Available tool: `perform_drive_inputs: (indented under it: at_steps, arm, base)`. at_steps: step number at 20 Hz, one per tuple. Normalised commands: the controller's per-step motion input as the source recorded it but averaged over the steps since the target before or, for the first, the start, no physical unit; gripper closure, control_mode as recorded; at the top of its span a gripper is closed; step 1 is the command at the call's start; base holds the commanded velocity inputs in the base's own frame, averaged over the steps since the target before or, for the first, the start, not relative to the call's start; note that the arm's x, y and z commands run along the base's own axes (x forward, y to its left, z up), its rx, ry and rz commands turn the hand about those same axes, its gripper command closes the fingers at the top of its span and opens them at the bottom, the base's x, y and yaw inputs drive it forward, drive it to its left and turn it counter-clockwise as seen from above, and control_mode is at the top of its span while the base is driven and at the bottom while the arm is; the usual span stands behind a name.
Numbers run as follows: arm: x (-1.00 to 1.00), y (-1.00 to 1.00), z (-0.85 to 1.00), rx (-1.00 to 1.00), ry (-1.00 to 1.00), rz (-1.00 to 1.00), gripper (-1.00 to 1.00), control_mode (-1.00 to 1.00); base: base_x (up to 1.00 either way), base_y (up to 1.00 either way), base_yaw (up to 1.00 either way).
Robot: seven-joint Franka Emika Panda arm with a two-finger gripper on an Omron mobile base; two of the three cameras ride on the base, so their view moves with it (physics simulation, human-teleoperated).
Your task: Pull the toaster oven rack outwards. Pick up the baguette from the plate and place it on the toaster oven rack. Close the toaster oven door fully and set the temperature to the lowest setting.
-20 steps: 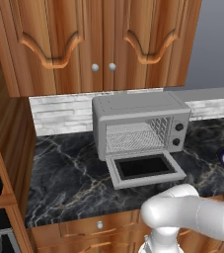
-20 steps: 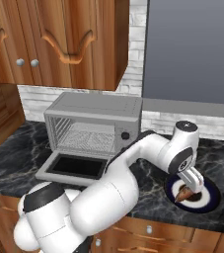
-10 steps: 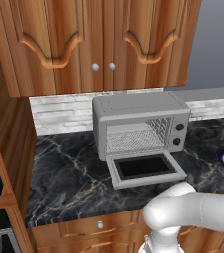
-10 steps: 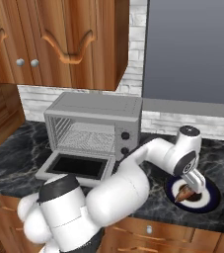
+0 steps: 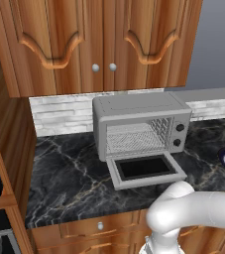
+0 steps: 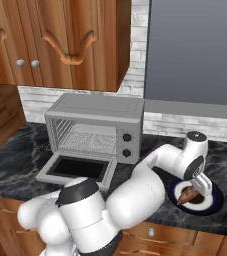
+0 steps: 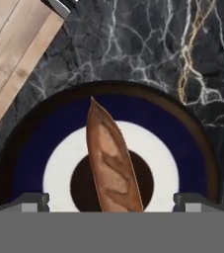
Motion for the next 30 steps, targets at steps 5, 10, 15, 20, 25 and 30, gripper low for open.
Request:
perform_drive_inputs:
  at_steps: [5, 10, 15, 20, 25, 30]
  arm:
    - [0.23, -0.2, -0.29, 0.0, 0.02, 0.0, -1.0, -1.0]
    - [0.17, -0.09, -0.32, 0.0, 0.01, 0.0, -1.0, -1.0]
    - [0.07, -0.03, -0.41, 0.0, 0.02, 0.0, -1.0, -1.0]
    - [0.08, -0.07, -0.45, 0.0, 0.03, 0.0, -1.0, -1.0]
    - [0.08, -0.03, -0.47, -0.01, 0.02, 0.0, -1.0, -1.0]
    - [0.03, -0.06, -0.39, 0.0, 0.0, 0.0, 1.0, -1.0]
  base:
    - [0.0, 0.0, 0.0]
    - [0.0, 0.0, 0.0]
    - [0.0, 0.0, 0.0]
    - [0.0, 0.0, 0.0]
    - [0.0, 0.0, 0.0]
    - [0.0, 0.0, 0.0]
